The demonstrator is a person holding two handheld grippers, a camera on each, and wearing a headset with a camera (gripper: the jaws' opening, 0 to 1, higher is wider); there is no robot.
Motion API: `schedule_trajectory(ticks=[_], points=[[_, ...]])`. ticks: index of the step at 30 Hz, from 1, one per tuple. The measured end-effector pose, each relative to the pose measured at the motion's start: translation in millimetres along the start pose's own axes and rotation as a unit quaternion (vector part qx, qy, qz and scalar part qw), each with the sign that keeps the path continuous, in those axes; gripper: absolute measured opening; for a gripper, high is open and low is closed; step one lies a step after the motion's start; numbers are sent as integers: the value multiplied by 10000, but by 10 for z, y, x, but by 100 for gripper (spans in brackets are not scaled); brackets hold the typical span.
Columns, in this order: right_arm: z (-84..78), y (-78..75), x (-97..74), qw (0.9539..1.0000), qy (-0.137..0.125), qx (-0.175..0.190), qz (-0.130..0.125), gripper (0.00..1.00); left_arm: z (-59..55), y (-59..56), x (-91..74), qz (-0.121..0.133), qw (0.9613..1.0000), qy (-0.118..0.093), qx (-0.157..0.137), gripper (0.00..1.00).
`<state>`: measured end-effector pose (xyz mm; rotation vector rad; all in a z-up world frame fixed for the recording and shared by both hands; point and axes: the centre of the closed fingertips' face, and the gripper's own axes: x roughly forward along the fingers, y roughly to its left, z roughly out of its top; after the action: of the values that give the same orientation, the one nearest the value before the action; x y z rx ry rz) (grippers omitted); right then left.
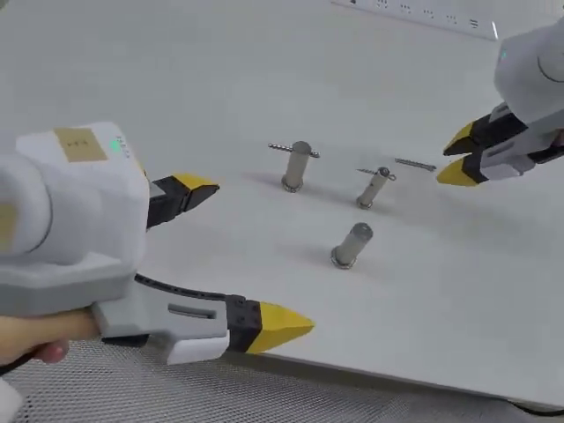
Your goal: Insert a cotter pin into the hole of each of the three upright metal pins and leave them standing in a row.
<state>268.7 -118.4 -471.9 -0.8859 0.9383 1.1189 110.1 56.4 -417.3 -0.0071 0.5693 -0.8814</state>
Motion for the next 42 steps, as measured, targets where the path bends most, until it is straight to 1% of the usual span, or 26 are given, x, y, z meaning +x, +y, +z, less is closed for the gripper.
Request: schedule_trajectory(ticks=[2,6,9,12,16,18,19,20,21,23,25,28,31,32,34,37,39,41,42], points=[[15,-2,19,10000,19,-47,22,12,11,9,-3,13,10000,-15,-16,93],[47,19,77,9999,67,-104,118,11,8,21,-4,23,10000,1,-40,93],[42,15,115,9996,169,-200,123,11,9,16,-5,9,10000,4,-33,93],[51,-3,153,9994,212,-231,126,11,-3,6,-1,-14,10000,10,-39,92],[46,-29,190,9991,313,-283,104,11,-35,-2,3,-26,10000,75,-38,92],[33,-13,207,9987,361,-301,176,8,-40,-1,2,-23,10000,79,-45,92],[54,19,205,9988,348,-208,264,5,-41,4,1,-15,10000,77,-59,92],[44,56,211,9984,390,-212,350,2,-44,21,-1,27,9999,77,-68,92],[47,65,211,9981,405,-321,342,1,-47,47,-1,93,9999,72,-73,92],[42,70,210,9977,446,-390,342,1,-59,75,0,141,9998,86,-88,92],[15,2,242,9976,463,-345,388,1,-64,84,2,141,9998,96,-121,92],[6,-6,251,9973,489,-322,441,1,-64,78,5,132,9998,115,-107,92],[7,-8,260,9968,592,-287,462,1,-68,63,24,86,9998,134,-112,91],[8,-7,260,9963,646,-327,456,1,-72,57,35,61,9998,143,-121,91],[0,-5,259,9944,786,-520,480,1,-71,52,63,27,9998,162,-121,91],[-2,-4,263,9917,920,-698,574,1,-58,48,87,-9,9998,186,-76,91],[-8,-7,259,9919,918,-667,572,1,-37,44,100,-30,9998,181,-42,91],[-8,-18,260,9912,918,-705,634,1,-17,42,110,-44,9998,172,-28,91],[-10,-25,258,9923,941,-496,636,1,-8,41,117,-52,9998,163,-29,91]])
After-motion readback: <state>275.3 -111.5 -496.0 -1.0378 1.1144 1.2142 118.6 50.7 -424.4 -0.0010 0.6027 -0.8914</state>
